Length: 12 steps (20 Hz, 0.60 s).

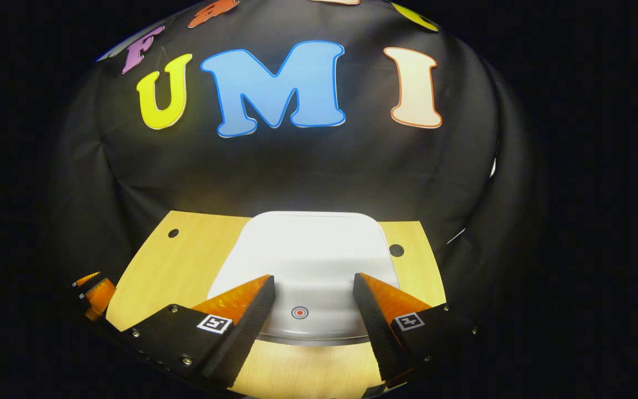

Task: Press the lid of the desktop garbage bin to open it, pick up the crumpled paper on the desktop and throw it into the bin, then pick up the pop can on the desktop and drop it into the bin, and finally close the garbage bin lid.

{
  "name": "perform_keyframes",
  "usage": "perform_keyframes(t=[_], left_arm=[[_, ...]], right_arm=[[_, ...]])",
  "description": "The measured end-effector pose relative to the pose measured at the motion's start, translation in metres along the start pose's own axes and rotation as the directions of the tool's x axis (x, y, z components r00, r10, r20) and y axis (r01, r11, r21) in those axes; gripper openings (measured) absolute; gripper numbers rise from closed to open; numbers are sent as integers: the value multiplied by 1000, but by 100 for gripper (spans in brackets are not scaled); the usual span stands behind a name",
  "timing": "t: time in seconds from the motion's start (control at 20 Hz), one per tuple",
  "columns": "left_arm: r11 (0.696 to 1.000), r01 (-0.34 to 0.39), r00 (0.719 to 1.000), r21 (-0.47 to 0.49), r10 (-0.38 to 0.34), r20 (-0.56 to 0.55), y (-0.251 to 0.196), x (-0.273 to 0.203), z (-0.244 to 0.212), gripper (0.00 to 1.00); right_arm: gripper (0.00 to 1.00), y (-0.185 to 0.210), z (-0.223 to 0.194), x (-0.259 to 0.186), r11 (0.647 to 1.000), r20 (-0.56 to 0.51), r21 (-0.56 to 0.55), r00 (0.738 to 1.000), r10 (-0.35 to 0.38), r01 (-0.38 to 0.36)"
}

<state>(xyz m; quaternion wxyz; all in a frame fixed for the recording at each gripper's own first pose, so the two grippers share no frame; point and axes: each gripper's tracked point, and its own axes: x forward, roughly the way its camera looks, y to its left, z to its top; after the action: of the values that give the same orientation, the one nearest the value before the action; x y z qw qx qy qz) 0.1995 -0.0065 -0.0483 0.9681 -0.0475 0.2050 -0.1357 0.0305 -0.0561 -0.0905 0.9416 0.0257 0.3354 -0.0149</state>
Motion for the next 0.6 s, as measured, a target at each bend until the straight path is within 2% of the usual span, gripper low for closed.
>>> perform_keyframes(t=[0.15,0.25,0.5,0.6], left_arm=[[1000,-3,1000,2,3,-3,1,-1,0,50],[1000,-3,1000,4,3,-4,1,0,1,52],[1000,10,1000,3,-10,-12,-7,3,-3,48],[1000,16,1000,8,-16,-15,-10,3,-3,50]], right_arm=[[91,-1,-15,2,1000,-29,-18,1000,-3,2],[92,-1,-13,0,1000,-29,-28,1000,-4,4],[92,-1,-18,4,1000,-24,-21,1000,3,-4],[92,0,-19,3,1000,-20,-26,1000,-2,1]])
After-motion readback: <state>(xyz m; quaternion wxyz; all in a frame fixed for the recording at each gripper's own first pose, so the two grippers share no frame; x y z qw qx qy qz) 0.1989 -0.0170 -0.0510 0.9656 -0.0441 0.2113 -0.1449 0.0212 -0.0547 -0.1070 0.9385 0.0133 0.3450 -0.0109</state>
